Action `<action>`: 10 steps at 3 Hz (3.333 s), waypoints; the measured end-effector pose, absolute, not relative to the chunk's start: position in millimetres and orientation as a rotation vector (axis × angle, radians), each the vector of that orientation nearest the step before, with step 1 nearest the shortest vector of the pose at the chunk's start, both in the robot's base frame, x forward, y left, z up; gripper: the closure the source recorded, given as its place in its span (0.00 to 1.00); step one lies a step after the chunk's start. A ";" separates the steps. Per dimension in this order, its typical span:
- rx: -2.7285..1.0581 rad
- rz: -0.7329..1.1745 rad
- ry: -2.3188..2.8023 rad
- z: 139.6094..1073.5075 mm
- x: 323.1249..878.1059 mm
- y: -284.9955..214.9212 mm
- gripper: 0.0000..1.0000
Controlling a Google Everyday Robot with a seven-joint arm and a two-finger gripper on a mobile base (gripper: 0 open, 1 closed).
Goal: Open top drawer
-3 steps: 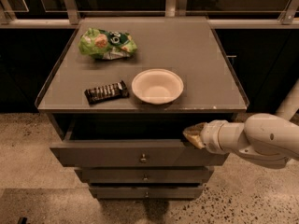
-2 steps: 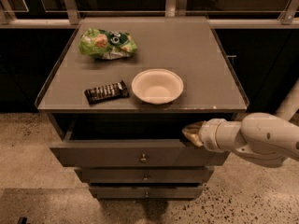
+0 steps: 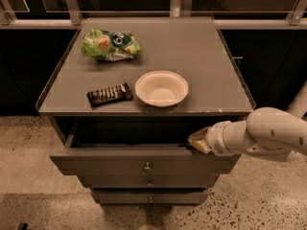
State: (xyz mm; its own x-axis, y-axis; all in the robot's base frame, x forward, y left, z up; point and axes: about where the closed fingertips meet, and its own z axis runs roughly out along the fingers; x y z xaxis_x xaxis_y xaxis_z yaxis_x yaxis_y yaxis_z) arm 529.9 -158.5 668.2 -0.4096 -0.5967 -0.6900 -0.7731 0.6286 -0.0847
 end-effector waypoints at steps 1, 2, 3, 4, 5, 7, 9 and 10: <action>-1.105 0.365 2.183 665.1 523.4 -162.6 1.00; -1.144 0.449 2.219 657.9 511.3 -164.3 1.00; -1.151 0.471 2.227 656.1 509.8 -165.0 1.00; -1.158 0.576 2.234 652.5 492.0 -169.9 1.00; -1.158 0.611 2.232 652.0 486.9 -171.2 1.00; -1.078 0.733 2.208 657.8 450.6 -186.6 1.00; -1.036 0.694 2.030 724.0 436.9 -204.6 1.00; -1.042 0.692 2.028 723.8 436.6 -203.8 0.81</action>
Offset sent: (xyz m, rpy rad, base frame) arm -0.0546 -0.0165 -0.0268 0.0634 0.3356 0.1814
